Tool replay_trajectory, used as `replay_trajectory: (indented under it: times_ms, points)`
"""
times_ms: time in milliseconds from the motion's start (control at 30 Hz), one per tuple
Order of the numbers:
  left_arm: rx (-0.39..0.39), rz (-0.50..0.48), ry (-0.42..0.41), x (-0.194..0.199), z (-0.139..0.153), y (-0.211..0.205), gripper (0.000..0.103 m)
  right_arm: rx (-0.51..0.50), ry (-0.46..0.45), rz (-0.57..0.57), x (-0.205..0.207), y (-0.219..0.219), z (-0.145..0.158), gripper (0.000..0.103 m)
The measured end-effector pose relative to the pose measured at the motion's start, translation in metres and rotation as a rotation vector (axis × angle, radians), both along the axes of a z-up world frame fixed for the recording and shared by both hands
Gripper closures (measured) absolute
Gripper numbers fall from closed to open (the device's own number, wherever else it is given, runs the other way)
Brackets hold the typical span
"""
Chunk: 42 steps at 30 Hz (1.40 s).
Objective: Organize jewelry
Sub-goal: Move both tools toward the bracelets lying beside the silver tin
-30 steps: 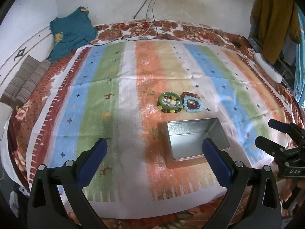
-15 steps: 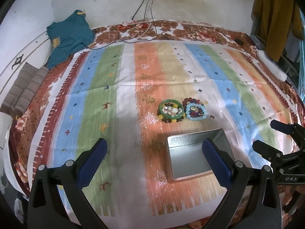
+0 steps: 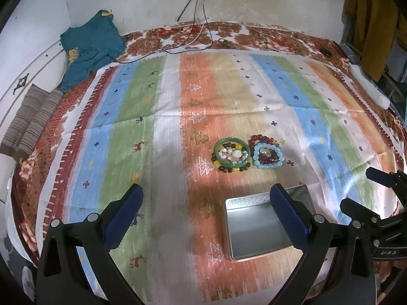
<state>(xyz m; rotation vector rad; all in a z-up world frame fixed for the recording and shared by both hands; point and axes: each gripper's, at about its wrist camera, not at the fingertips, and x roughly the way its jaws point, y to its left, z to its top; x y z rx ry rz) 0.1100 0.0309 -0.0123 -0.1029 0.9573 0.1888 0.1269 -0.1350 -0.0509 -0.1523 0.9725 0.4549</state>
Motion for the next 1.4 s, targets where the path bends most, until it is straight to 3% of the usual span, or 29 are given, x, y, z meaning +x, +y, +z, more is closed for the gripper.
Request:
replay_trajectory:
  times_ms: [567, 1067, 1400]
  points:
    - [0.032, 0.019, 0.036, 0.039, -0.013, 0.007, 0.006, -0.033, 0.051, -0.035, 0.037, 0.007, -0.016, 0.004]
    - [-0.020, 0.030, 0.094, 0.073, -0.035, 0.021, 0.006, -0.057, 0.086, -0.031, 0.065, 0.018, -0.030, 0.004]
    - [-0.010, 0.008, 0.138, 0.097, -0.054, 0.023, 0.006, -0.096, 0.123, -0.038, 0.088, 0.027, -0.050, 0.004]
